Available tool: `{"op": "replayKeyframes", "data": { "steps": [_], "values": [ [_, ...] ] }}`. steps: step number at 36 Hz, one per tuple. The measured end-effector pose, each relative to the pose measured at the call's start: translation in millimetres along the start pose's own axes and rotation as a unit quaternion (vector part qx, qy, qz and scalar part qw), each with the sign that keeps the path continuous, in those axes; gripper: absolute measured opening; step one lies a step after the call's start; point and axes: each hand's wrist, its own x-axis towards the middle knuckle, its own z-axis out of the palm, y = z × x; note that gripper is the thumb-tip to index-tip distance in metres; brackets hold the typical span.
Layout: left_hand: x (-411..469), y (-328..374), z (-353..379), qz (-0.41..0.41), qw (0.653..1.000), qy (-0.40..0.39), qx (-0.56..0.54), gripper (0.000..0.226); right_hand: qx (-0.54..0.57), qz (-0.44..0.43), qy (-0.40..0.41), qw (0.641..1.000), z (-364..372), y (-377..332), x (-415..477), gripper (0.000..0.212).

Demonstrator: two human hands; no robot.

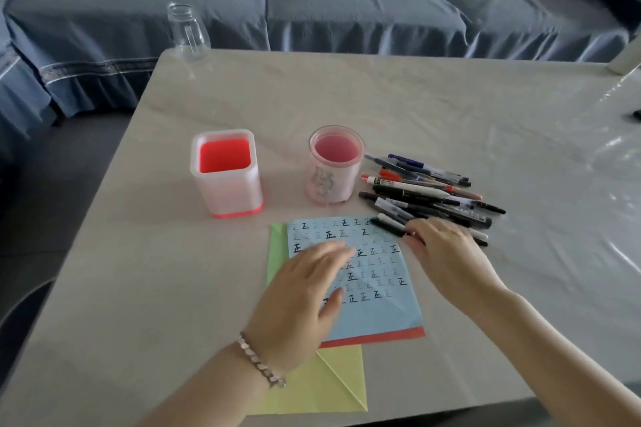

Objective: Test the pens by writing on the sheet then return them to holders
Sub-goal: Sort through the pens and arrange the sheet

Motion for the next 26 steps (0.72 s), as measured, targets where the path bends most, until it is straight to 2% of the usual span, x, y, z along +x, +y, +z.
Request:
{"op": "replayKeyframes", "data": {
  "steps": [3, 5, 9, 11, 13, 16, 17, 18, 19, 20, 24, 26],
  "values": [
    [11.3, 9.6, 0.4, 0.054, 0.998, 0.003, 0.046, 0.049, 0.088, -0.063, -0.027, 0.994, -26.1, -28.2, -22.4, 0.023],
    [17.0, 14.8, 2.1, 0.087, 0.994, 0.002, 0.069, 0.046, 0.118, -0.092, -0.061, 0.987, -40.7, -42.8, -34.1, 0.020],
    [20.3, 21.7, 2.9, 0.099, 0.991, -0.006, 0.091, 0.028, 0.151, -0.092, -0.141, 0.974, -56.6, -52.2, -43.9, 0.015],
    [18.0, 21.7, -0.1, 0.086, 0.993, -0.022, 0.081, 0.030, 0.209, -0.062, -0.171, 0.961, -64.9, -48.3, -44.7, 0.011],
    [13.2, 20.2, -3.2, 0.061, 0.997, -0.033, 0.045, 0.032, 0.343, -0.003, -0.193, 0.919, -72.7, -43.3, -44.4, 0.020],
    [5.0, 21.6, -6.0, -0.031, 0.997, -0.013, -0.074, 0.030, 0.574, 0.067, -0.147, 0.803, -73.6, -41.6, -42.6, 0.016],
    [2.8, 23.3, -5.4, -0.062, 0.990, -0.018, -0.126, 0.030, 0.621, 0.089, -0.128, 0.768, -68.7, -44.2, -42.8, 0.016],
    [1.4, 25.4, -4.3, -0.080, 0.982, -0.028, -0.168, 0.032, 0.644, 0.109, -0.116, 0.748, -62.1, -49.7, -43.7, 0.014],
    [0.6, 28.8, -3.9, -0.085, 0.977, -0.039, -0.190, 0.033, 0.646, 0.124, -0.112, 0.744, -54.6, -57.5, -44.9, 0.013],
    [0.4, 32.3, -3.2, -0.079, 0.975, -0.049, -0.201, 0.036, 0.630, 0.132, -0.112, 0.757, -45.2, -65.5, -45.9, 0.014],
    [-0.3, 35.2, 0.0, -0.048, 0.974, -0.067, -0.212, 0.037, 0.516, 0.143, -0.028, 0.844, -13.0, -87.8, -45.6, 0.036],
    [0.2, 32.1, -0.9, -0.054, 0.974, -0.063, -0.209, 0.032, 0.502, 0.153, 0.010, 0.851, -6.6, -91.1, -42.6, 0.041]
  ]
}}
